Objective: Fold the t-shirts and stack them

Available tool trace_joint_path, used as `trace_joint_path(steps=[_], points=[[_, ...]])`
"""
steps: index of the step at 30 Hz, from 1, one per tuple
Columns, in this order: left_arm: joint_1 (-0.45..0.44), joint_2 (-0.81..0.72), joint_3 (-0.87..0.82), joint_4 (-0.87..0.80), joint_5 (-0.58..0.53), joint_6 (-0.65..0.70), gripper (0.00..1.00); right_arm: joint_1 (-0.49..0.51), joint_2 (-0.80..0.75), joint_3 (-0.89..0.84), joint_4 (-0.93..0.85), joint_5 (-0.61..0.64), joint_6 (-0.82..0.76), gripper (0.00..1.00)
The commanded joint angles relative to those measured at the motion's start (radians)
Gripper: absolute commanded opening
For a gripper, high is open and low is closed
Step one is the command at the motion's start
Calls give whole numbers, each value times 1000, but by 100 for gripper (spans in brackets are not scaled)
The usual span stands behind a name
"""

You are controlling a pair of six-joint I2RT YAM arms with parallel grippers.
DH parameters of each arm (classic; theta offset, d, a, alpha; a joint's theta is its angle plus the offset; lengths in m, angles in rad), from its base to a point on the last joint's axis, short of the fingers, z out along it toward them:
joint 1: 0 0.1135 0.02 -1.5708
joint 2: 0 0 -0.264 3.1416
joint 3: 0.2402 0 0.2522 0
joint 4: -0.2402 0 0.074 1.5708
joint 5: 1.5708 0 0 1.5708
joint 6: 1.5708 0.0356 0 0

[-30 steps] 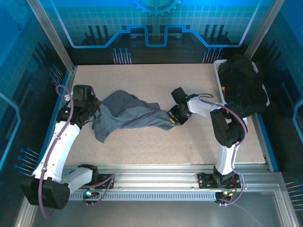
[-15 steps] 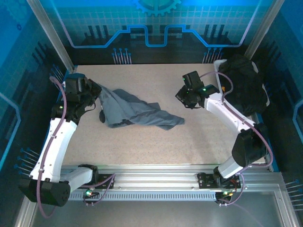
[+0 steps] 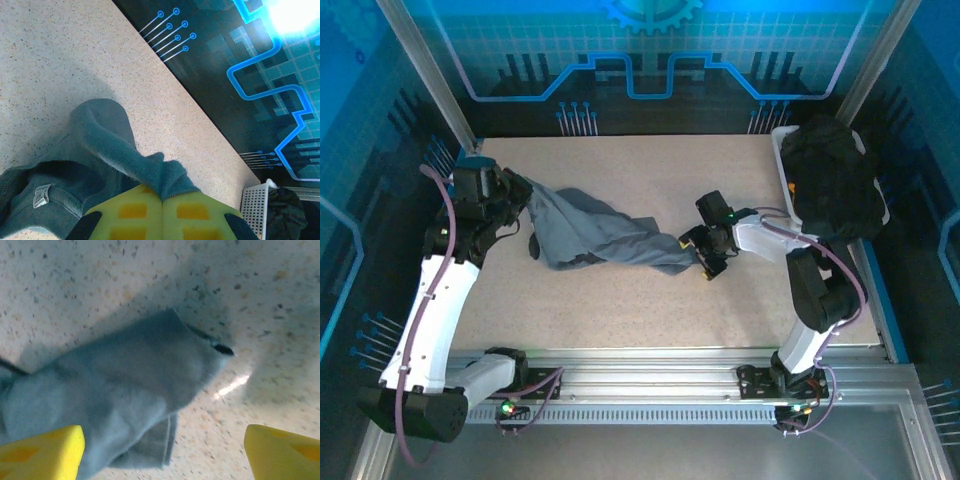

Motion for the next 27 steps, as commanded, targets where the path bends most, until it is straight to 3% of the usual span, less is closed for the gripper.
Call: trace_joint_path(steps=[1,7,10,13,15,27], points=[[11,-20,42,-6,18,2,0,-12,76,66,36,-44,92,82],[11,-20,48,1,22,-4,0,9,207,145,18,-63,193,65],[11,-17,56,5,24,-5,0,17,252,196,-7,-46,211,43],[11,-18,61,1,20,1,0,13,257,231,-28,-13,199,11],[13,-21,67,-4,18,6,0,6,229,256,-49,24,158,0],[52,27,177,57,12,-4,0,-16,-210,384,-121,383,-277,0]])
